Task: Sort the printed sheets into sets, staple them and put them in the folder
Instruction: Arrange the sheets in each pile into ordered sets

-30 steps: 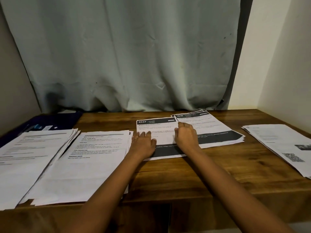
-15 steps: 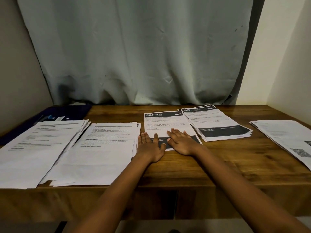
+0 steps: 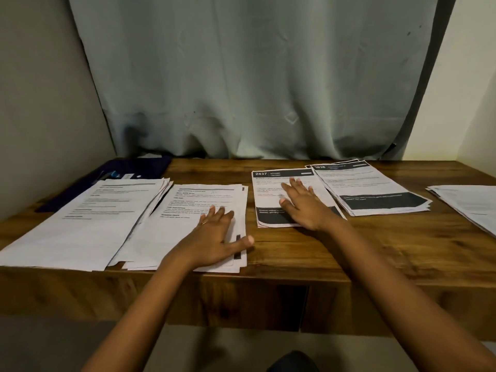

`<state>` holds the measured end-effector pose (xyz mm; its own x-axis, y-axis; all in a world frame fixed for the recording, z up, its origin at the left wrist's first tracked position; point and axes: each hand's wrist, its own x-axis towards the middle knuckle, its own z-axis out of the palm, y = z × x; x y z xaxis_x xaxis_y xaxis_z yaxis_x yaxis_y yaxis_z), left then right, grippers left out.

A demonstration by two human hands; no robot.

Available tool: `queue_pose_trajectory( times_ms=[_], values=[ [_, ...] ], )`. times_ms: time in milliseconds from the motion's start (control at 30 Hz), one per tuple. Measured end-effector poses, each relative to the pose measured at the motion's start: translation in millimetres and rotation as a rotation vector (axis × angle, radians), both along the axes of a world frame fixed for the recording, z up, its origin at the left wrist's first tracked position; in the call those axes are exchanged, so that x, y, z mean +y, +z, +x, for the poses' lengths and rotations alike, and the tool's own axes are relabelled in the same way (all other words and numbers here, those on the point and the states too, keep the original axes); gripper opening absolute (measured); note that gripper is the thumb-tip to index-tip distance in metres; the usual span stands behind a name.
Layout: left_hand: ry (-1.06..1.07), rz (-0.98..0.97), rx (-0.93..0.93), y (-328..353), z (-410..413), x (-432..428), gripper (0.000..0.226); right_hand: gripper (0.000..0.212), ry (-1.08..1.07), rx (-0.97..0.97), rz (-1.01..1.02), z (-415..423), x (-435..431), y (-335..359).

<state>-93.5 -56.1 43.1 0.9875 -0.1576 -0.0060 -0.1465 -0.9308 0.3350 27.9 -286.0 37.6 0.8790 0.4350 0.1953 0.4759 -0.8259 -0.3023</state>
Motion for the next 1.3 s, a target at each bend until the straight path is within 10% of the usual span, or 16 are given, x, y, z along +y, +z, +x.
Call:
queue_pose_trajectory(
  times_ms=[133,467,800,1300],
  values=[
    [-0.036,0.006,0.080,-5.5,-25.0,31.5,0.128,0.049,0.094,-0.026,0.202,-53.2,45.6,8.2],
    [-0.059,-0.063,-0.068,-24.7,-34.1,62.0,0.058,0.039,0.010,0.117,0.404,-107.1,99.6,-22.8],
    [-0.119,0.024,-0.110,-25.0,-36.1,62.9,0.058,0.049,-0.041,0.192,0.486,-102.5,102.8,-27.8],
    [0.072,-0.346,-0.668,-47.7,-43.1,50.4,0.021,0.050,-0.149,0.424,1.190,-89.6,128.5,-13.5]
  ],
)
